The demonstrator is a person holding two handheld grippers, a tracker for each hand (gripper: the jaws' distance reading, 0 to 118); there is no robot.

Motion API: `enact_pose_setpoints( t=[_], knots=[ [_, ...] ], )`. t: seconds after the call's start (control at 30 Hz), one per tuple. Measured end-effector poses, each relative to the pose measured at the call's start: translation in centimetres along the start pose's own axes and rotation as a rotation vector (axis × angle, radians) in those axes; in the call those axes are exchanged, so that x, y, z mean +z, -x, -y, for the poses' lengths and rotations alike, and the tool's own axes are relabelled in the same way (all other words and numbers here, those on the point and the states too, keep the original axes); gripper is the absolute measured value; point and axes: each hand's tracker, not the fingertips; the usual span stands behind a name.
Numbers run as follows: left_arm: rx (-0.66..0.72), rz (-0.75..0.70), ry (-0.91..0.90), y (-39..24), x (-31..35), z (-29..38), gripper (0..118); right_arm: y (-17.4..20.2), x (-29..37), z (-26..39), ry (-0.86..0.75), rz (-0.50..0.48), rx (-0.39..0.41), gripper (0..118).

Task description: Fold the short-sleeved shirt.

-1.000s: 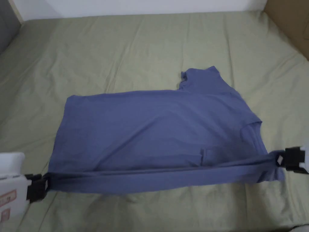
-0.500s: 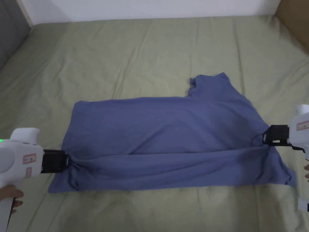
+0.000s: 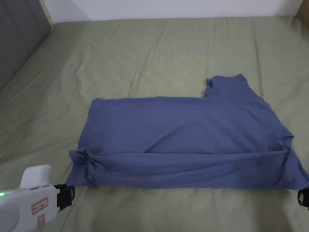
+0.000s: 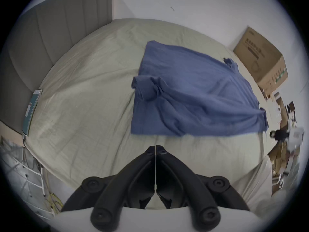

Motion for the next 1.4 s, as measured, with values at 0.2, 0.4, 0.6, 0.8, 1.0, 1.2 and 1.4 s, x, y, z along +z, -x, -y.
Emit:
enact_pose_setpoints(
  t=[0.2,0.4,0.6,0.8,1.0,1.2,1.4],
  knots=[
    [0.083,-0.009,-0.009,1.8,-4.6,-5.8,82,-0.4,0.2,-0.4,-0.026,-0.019,-0.046,1],
    [0.034,-0.104,0.051,1.1,-6.5,-4.6,29,-1.4,0.1,-1.1,-0.069,-0.034,-0.077,24],
    [0.060,-0.023,0.056,1.7,-5.6,-5.9,7,-2.5,-3.9,-3.9,-0.045,-0.022,-0.075,82],
    [0.047,-0.023,0.048,1.8,-4.8,-6.9,7,-0.7,-7.0,-4.8,0.046,0.031,-0.020,44],
    [0.024,-0.001,0.013,2.1,-2.0,-8.4,7,0.4,-5.0,-5.5,0.047,0.004,0.031,8],
    [-0.050,-0.011,0.001,2.3,1.3,-7.4,7,-1.8,0.2,-4.3,0.006,-0.065,-0.041,8],
    [-0.066,-0.045,0.070,3.0,2.6,-2.6,7,-3.1,1.8,1.9,0.067,-0.070,-0.067,9]
  ],
)
